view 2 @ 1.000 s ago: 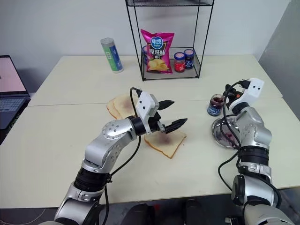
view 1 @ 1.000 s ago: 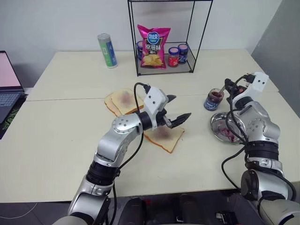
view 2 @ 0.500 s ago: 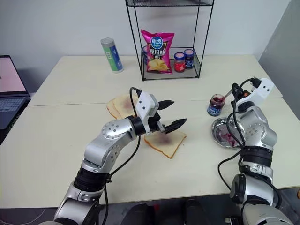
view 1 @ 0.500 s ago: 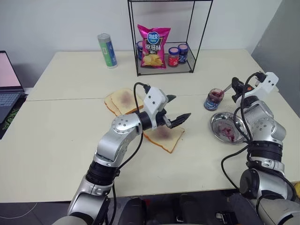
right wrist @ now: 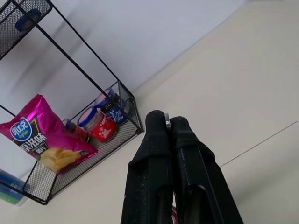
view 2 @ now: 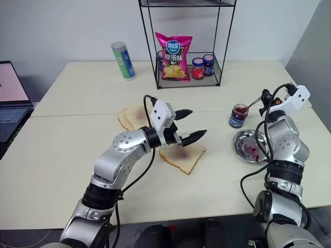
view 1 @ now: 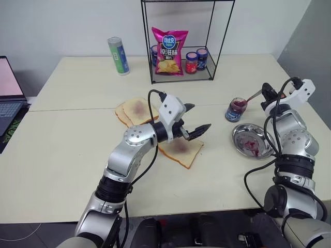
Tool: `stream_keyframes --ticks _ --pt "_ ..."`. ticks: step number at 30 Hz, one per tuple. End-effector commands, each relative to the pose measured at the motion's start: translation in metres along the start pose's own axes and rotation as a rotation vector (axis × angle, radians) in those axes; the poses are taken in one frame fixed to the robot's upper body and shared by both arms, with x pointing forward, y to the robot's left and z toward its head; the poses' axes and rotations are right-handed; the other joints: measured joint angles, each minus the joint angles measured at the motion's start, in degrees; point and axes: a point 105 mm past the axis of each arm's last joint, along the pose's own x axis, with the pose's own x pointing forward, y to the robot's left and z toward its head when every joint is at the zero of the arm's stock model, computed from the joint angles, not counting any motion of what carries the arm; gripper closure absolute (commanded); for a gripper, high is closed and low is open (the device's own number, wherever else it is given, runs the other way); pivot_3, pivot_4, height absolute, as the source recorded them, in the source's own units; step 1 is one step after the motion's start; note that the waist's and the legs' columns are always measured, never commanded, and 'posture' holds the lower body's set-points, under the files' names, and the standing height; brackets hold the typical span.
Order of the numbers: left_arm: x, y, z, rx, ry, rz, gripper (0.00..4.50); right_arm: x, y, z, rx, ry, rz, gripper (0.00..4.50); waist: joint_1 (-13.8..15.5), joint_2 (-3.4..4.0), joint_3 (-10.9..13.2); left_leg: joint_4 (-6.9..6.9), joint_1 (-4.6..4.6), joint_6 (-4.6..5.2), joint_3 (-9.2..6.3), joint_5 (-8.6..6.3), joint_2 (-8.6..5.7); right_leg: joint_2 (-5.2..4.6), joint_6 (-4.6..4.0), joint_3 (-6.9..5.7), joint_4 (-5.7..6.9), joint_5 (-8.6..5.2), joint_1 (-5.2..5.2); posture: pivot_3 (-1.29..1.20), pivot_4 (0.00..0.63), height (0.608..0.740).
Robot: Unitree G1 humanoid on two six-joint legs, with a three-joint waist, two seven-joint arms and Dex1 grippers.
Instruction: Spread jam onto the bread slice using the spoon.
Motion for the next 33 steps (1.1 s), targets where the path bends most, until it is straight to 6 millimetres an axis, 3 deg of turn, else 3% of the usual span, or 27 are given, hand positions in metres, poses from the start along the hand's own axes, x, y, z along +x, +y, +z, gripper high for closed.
stream_keyframes --ticks 1,15,21,33 --pt "0.002 -0.002 0.013 0.040 -0.041 -0.017 0.00 -0.002 0.011 0.025 0.032 -0.089 0.034 4.47 0.0 0.00 0.0 0.00 0.00 0.00 0.01 0.00 0.00 0.00 0.00 0.00 0.00 0.00 0.00 0.00 0.150 0.740" --pt "0.001 -0.001 0.014 0.044 -0.042 -0.019 0.00 -0.004 -0.005 0.028 0.266 -0.125 -0.040 4.47 0.0 0.01 0.0 0.00 0.00 0.00 0.00 0.00 0.01 0.00 0.00 0.00 0.01 0.00 0.00 0.00 0.150 0.740" --pt "0.001 -0.004 0.018 0.016 -0.059 -0.046 0.00 -0.007 -0.016 0.033 0.490 -0.170 -0.076 4.47 0.0 0.02 0.0 0.00 0.01 0.00 0.00 0.00 0.01 0.00 0.00 0.00 0.04 0.00 0.00 0.00 0.150 0.740" --pt "-0.002 -0.003 0.035 -0.087 -0.107 -0.116 0.00 -0.014 0.007 0.040 0.606 -0.179 0.007 4.47 -0.1 0.06 0.0 0.00 0.00 0.01 0.01 0.00 0.01 0.00 0.00 0.01 0.03 0.00 0.00 0.00 0.150 0.740"
